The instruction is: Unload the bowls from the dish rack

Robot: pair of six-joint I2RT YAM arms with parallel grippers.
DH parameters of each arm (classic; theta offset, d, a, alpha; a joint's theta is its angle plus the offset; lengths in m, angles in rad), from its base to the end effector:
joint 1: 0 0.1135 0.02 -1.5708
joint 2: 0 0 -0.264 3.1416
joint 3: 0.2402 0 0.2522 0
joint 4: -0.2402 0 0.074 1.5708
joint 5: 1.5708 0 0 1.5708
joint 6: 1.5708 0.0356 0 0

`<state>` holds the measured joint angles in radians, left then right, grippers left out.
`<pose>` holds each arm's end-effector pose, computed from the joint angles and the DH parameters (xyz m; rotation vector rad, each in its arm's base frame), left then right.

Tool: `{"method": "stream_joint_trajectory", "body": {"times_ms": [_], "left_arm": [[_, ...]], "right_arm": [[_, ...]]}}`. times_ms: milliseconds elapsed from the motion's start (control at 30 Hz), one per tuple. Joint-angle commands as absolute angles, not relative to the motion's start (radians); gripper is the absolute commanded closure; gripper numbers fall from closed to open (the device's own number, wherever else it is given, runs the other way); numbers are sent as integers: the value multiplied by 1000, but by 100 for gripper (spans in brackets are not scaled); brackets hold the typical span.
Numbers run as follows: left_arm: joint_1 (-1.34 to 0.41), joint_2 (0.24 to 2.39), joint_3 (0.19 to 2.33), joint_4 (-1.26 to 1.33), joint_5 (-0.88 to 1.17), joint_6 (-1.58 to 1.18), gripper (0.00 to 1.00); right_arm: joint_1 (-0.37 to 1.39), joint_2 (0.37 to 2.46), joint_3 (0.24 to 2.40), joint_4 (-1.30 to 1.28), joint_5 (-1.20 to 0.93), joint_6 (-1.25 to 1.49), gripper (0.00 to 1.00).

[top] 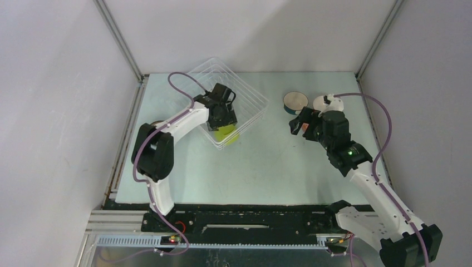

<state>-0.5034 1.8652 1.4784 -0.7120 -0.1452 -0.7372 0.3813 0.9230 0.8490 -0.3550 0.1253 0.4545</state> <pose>0.3491 -0.1864 0.2320 -0.3573 2.6432 -0.2150 0.1955 0.0736 0.3203 0.1551 2.0140 0.4104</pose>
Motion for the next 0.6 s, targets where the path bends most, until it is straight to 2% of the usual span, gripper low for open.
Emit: {"method": "stream_joint_trajectory", "body": {"times_ms": [0, 367, 567], "left_arm": [[-493, 1838, 1476, -483, -55, -760, 24], [-450, 1913, 1600, -544, -73, -685, 23], [-443, 1839, 1597, -670, -296, -661, 24]], "right_arm": [[387, 897, 845, -331, 128, 459, 0], [381, 867, 845, -340, 124, 448, 0], [380, 876, 845, -329, 106, 454, 0]]}}
